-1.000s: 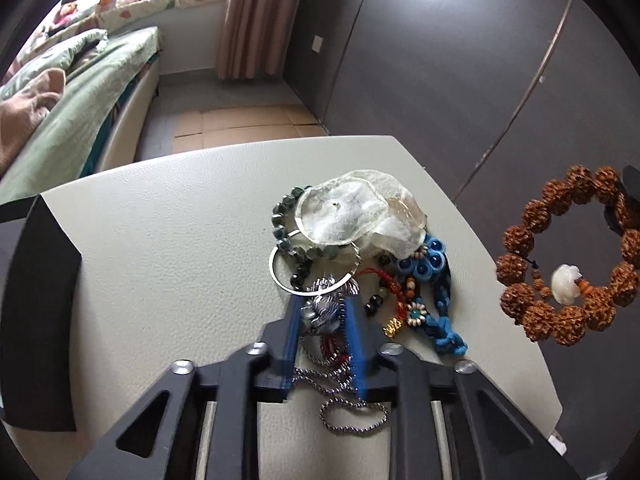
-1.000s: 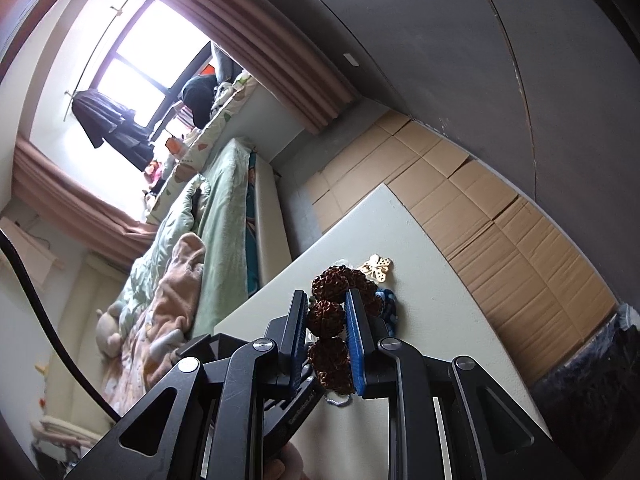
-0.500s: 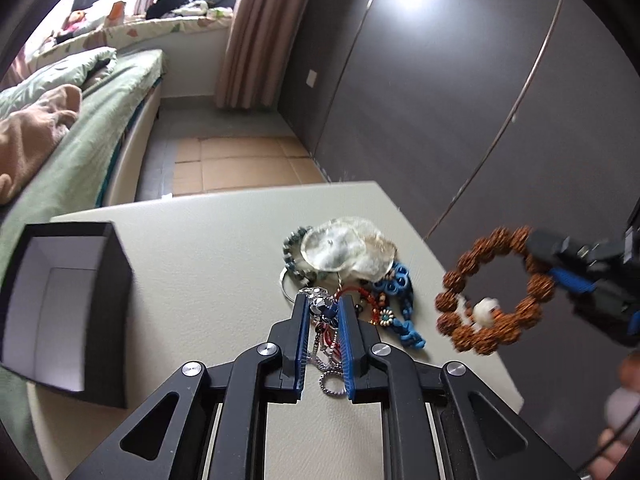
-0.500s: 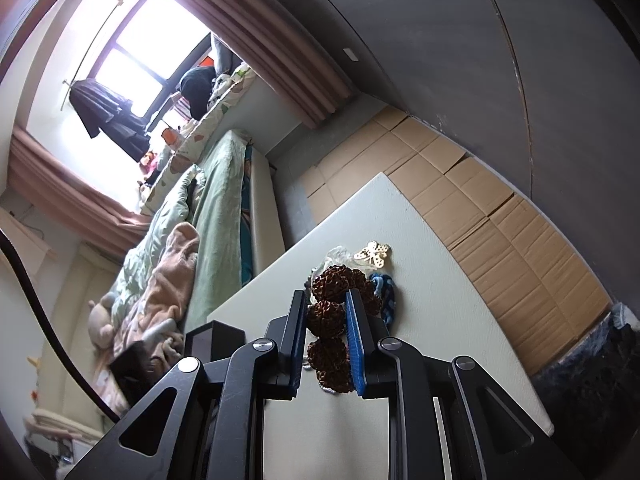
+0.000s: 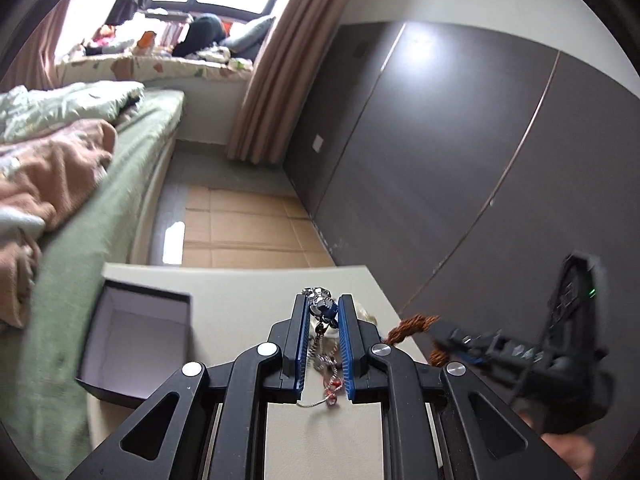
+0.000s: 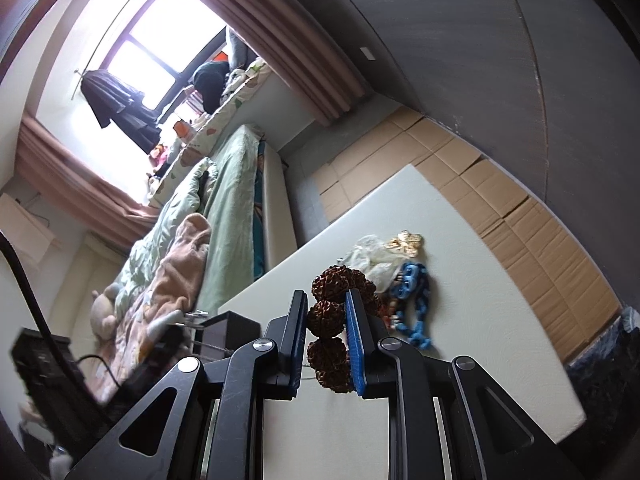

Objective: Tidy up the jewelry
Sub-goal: 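Carry the silver chain into the black box and open the left gripper while the right holds the bracelet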

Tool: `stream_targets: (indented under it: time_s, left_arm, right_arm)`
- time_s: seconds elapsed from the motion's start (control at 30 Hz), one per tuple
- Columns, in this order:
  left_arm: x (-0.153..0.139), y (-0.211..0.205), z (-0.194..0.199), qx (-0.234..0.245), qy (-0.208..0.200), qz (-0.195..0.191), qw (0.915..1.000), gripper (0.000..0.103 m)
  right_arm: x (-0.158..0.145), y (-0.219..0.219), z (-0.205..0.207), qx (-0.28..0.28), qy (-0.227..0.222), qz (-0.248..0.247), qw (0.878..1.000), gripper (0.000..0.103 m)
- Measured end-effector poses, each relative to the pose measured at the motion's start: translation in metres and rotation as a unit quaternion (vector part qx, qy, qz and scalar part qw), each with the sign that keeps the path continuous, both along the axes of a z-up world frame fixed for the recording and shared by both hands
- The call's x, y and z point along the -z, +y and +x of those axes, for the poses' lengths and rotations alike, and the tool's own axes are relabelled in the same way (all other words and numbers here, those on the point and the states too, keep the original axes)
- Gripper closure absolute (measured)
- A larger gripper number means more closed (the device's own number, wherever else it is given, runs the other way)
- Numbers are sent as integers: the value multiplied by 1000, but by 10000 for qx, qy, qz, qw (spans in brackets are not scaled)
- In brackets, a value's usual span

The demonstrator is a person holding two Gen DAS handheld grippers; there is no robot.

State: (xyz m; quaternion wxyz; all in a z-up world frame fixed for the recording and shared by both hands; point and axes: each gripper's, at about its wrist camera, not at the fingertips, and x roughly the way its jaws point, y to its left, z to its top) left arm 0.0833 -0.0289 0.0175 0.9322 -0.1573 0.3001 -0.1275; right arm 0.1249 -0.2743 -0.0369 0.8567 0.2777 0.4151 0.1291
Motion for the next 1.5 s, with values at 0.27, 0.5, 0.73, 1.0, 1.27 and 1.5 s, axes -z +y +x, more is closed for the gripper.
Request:
stream_targets:
  time_s: [0.27,0.5,0.73,1.0,1.27,1.5]
  left_arm:
    - [-69,18,-16,-191,-537,521,9970,88]
    - [-116,21,-25,-320,-958,925,9906,88]
    - [-157,34,-31,-533,-1319,1203,9825,88]
    - [-195,53,-29,-778,-1644,1452,9725,88]
    - [-173,69,-17,-895,-1500,1373,9750,88]
    - [-93,94,-2,-1148,-797,914,9860,88]
  right_arm:
    - [8,19,8,-67,18,70,10000,82]
    - [20,21,15,-4,194,150,9997,82]
    - [23,20,18,-34,249,169,9995,82]
    - [24,30,21,-137,268,41,9995,82]
    - [26,40,22,-209,282,-64,9994,82]
    - [23,44,23,-287,274,-177,9991,82]
